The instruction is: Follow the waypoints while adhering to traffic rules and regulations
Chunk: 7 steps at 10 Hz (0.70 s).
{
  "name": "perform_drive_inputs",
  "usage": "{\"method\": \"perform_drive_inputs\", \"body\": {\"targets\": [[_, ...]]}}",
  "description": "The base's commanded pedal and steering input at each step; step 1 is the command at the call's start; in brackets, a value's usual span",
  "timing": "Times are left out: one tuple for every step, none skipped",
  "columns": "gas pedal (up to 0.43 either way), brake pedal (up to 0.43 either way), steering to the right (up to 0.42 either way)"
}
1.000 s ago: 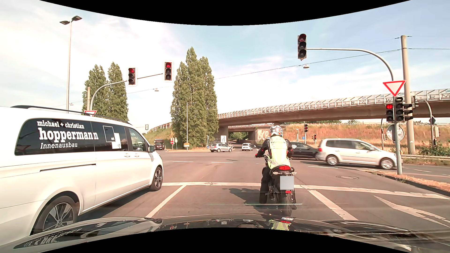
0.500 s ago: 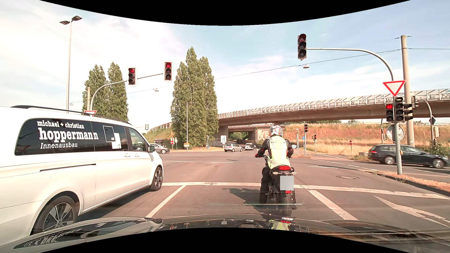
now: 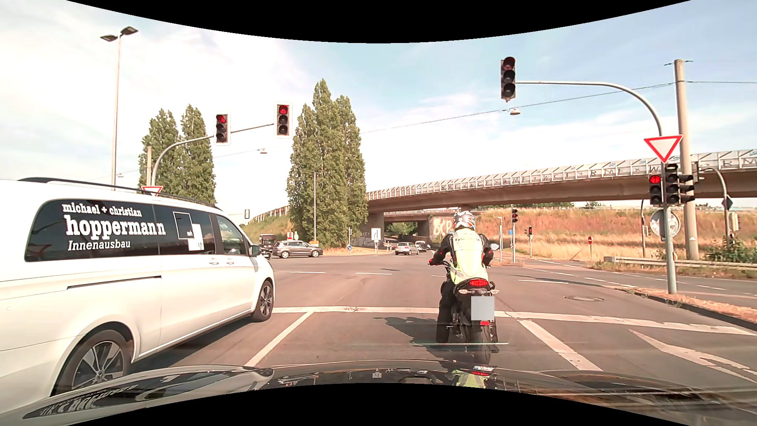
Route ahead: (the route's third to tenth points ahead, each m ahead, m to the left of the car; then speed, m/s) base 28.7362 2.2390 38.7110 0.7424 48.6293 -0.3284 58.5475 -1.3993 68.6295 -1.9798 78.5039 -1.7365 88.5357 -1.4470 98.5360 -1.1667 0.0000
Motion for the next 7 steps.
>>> {"method": "perform_drive_inputs", "body": {"targets": [[0.0,0.0,0.123],[0.0,0.0,0.124],[0.0,0.0,0.124],[0.0,0.0,0.124],[0.0,0.0,0.124],[0.0,0.0,0.123],[0.0,0.0,0.124]]}}
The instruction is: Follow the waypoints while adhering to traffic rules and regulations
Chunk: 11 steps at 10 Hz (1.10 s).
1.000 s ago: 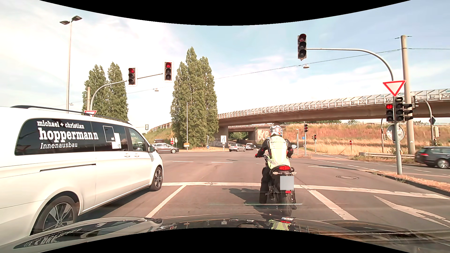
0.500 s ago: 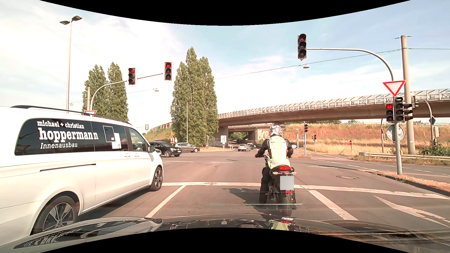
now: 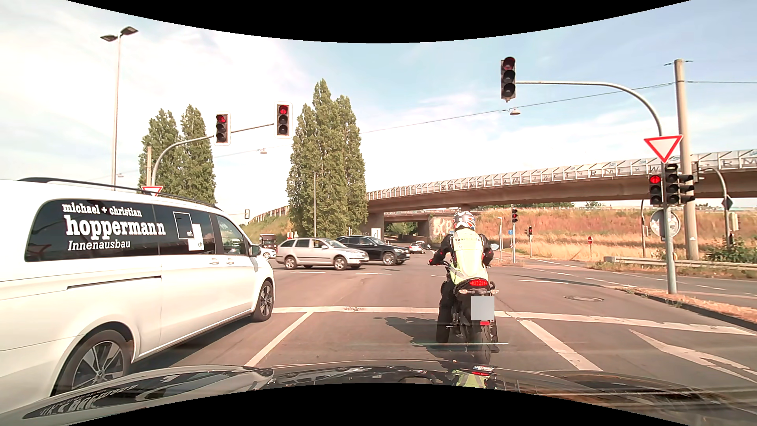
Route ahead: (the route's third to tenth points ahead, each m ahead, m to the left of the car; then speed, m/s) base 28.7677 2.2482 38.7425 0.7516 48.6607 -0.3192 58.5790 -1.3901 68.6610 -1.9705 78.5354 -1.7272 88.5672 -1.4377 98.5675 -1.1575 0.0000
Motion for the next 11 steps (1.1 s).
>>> {"method": "perform_drive_inputs", "body": {"targets": [[0.0,0.0,0.124],[0.0,0.0,0.123],[0.0,0.0,0.124],[0.0,0.0,0.124],[0.0,0.0,0.124],[0.0,0.0,0.124],[0.0,0.0,0.124],[0.0,0.0,0.124],[0.0,0.0,0.124],[0.0,0.0,0.124],[0.0,0.0,0.124]]}}
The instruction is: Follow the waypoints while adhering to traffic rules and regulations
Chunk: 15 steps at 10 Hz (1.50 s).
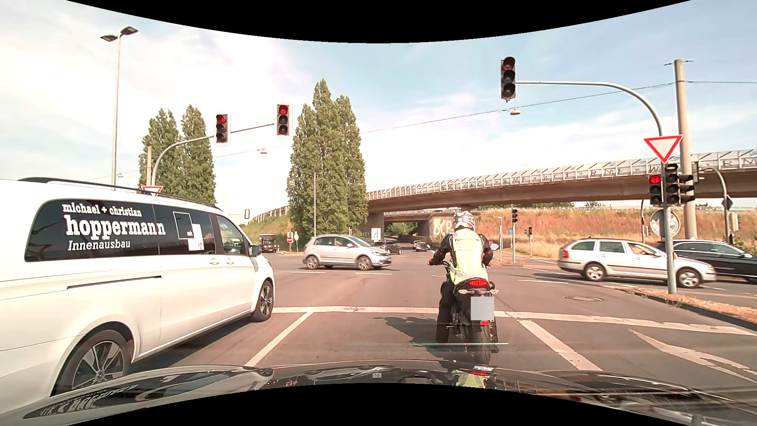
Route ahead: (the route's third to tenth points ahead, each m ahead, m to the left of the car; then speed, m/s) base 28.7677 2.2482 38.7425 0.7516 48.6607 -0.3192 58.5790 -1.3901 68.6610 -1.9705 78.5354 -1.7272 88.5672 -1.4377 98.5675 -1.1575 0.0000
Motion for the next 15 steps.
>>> {"method": "perform_drive_inputs", "body": {"targets": [[0.0,0.0,0.123],[0.0,0.0,0.123],[0.0,0.0,0.124],[0.0,0.0,0.124],[0.0,0.0,0.124],[0.0,0.0,0.124],[0.0,0.0,0.124],[0.0,0.0,0.124],[0.0,0.0,0.124],[0.0,0.0,0.124],[0.0,0.0,0.124],[0.0,0.0,0.124],[0.0,0.0,0.124],[0.0,0.0,0.124],[0.0,0.0,0.123]]}}
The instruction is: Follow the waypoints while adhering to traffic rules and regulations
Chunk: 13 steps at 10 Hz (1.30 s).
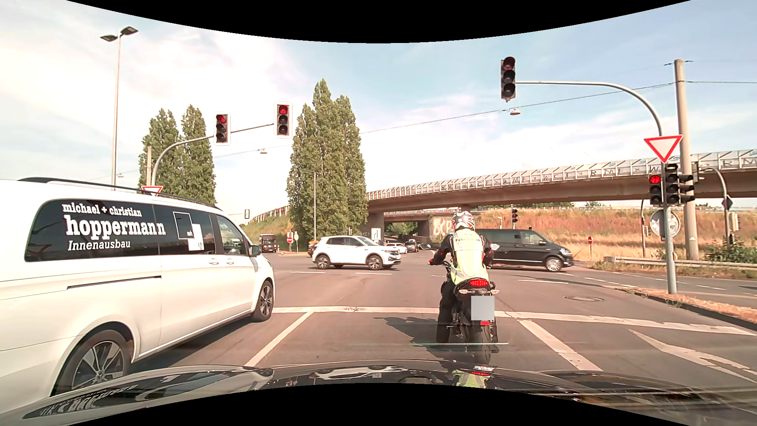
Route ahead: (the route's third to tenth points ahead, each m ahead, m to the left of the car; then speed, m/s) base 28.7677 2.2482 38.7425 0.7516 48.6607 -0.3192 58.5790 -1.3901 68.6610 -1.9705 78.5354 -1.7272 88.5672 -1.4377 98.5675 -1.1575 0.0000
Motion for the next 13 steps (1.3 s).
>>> {"method": "perform_drive_inputs", "body": {"targets": [[0.0,0.0,0.124],[0.0,0.0,0.124],[0.0,0.0,0.124],[0.0,0.0,0.124],[0.0,0.0,0.124],[0.0,0.0,0.124],[0.0,0.0,0.124],[0.0,0.0,0.124],[0.0,0.0,0.123],[0.0,0.0,0.124],[0.0,0.0,0.124],[0.0,0.0,0.124],[0.0,0.0,0.123]]}}
